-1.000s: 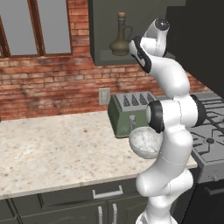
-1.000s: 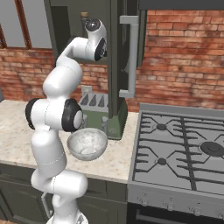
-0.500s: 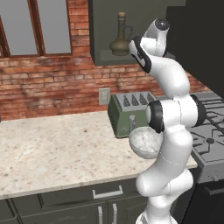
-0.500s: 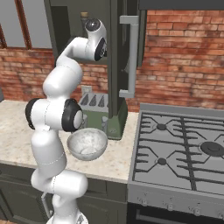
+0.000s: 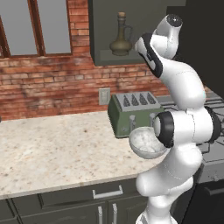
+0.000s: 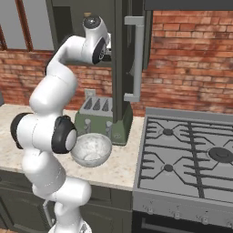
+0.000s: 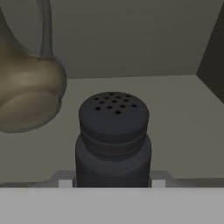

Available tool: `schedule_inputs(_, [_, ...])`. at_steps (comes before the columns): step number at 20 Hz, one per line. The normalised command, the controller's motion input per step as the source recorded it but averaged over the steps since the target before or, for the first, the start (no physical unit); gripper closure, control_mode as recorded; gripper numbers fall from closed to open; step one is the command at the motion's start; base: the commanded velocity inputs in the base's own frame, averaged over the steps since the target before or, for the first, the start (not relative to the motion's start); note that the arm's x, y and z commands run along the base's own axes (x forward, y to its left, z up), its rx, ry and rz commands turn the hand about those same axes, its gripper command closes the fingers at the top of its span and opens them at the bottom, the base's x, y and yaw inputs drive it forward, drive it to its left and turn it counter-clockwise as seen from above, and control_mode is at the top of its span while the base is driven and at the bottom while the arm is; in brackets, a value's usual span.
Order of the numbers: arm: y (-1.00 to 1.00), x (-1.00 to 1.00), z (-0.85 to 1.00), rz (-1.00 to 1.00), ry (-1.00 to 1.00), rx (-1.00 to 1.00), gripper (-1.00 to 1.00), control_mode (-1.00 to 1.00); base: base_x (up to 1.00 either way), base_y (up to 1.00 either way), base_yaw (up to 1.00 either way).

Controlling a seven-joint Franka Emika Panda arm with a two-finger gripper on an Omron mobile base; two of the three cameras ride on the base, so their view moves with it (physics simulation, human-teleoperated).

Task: Retrieve the bottle and the shaker from the cabinet and place them next to the mixing bowl on the counter. Then add garlic from the fridge to the mixing bowl.

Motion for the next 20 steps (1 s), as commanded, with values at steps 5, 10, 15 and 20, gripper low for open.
schedule_inputs(5, [0.00, -1.00, -0.01, 0.00, 0.00, 0.04, 1.00, -1.00, 0.00, 0.00, 0.00])
schedule_inputs(10, [0.00, -1.00, -0.08, 0.00, 0.00, 0.03, 1.00, -1.00, 0.00, 0.00, 0.00])
schedule_inputs(15, [-0.04, -1.00, -0.45, 0.00, 0.00, 0.00, 1.00, -1.00, 0.00, 0.00, 0.00])
schedule_inputs(20, [-0.12, -1.00, -0.75, 0.00, 0.00, 0.00, 1.00, -1.00, 0.00, 0.00, 0.00])
